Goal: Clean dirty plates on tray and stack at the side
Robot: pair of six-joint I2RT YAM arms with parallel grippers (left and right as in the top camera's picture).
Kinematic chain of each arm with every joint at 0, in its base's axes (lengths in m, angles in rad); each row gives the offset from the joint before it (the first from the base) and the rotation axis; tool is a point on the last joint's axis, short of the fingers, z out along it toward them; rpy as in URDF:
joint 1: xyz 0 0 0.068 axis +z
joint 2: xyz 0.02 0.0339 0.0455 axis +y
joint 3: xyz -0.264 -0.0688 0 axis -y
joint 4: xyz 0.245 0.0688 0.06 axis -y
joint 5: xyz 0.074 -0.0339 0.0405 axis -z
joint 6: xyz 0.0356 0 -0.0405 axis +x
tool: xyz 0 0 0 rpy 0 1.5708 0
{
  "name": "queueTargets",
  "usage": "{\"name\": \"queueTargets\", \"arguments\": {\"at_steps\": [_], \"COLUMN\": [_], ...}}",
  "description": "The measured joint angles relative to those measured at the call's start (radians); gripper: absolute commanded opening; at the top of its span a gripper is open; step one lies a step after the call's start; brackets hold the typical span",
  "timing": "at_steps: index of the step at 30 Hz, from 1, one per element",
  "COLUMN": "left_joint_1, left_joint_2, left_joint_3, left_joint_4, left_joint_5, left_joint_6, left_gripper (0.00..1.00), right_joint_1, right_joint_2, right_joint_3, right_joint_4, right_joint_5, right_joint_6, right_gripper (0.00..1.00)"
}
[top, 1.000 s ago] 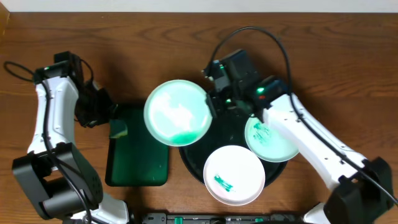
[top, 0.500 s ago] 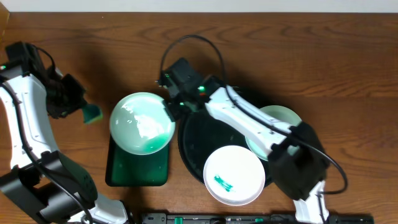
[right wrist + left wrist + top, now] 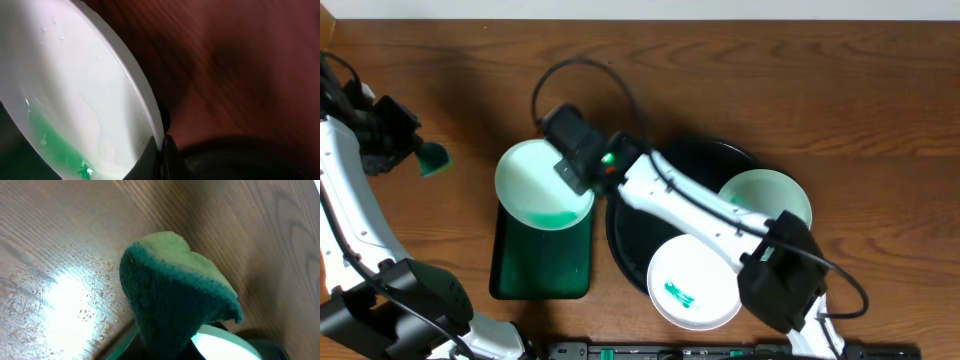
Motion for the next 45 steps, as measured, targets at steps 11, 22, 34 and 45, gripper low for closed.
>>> {"name": "queueTargets", "arguments": {"at_steps": [11,22,34,45], "left_joint_1": [0.001,0.001,0.001,-0.006], "left_joint_2": [0.0,0.0,0.0,0.0], "left_joint_3": [0.0,0.0,0.0,0.0], "left_joint_4": [-0.019,-0.029,-0.033,-0.048], "left_joint_5": [0.0,0.0,0.0,0.026], "left_joint_6": [0.0,0.0,0.0,0.0], "left_gripper": [0.07,0.07,0.07,0.07], "right_joint_1": [0.158,0.23,0.127,-0.226], "right_joint_2": [0.0,0.0,0.0,-0.055], "right_joint_3": [0.03,0.034,0.037,0.037], "right_joint_4": [0.006,0.047,-0.122,-0.251], "right_joint_5": [0.448,0.723,0.398,0.035], "right_joint_6": [-0.136,-0.219,0.056,0.329], "right_gripper": [0.01,0.01,0.01,0.01]}}
